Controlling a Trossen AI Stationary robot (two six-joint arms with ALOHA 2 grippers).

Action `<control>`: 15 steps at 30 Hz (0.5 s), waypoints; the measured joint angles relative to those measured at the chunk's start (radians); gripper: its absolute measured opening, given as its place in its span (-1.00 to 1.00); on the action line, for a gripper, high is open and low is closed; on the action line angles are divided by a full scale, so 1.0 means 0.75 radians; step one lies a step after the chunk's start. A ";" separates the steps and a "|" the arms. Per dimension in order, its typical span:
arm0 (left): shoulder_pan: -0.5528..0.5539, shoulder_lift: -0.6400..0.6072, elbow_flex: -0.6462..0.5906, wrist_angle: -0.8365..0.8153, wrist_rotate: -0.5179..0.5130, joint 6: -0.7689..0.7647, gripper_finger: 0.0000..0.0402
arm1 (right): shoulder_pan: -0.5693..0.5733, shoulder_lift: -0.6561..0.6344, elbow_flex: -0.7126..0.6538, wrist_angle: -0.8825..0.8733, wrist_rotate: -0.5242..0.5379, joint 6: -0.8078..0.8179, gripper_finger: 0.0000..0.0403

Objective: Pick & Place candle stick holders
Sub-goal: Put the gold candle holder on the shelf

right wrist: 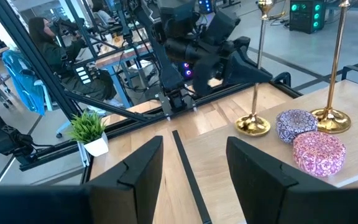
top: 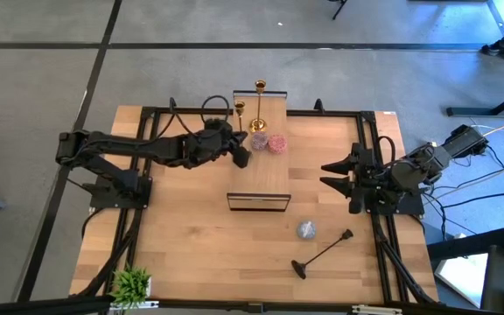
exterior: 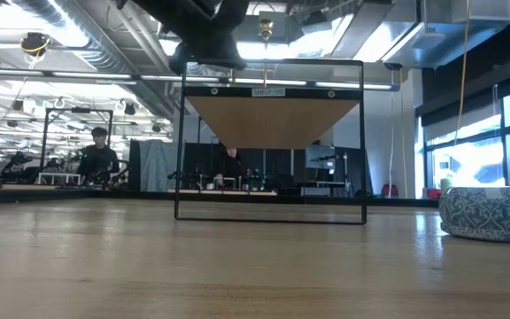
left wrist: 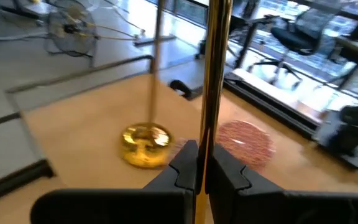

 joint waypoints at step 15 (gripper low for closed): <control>-0.094 0.026 -0.002 0.337 0.152 0.121 -0.95 | -0.037 0.000 0.000 -0.010 0.006 -0.004 -0.10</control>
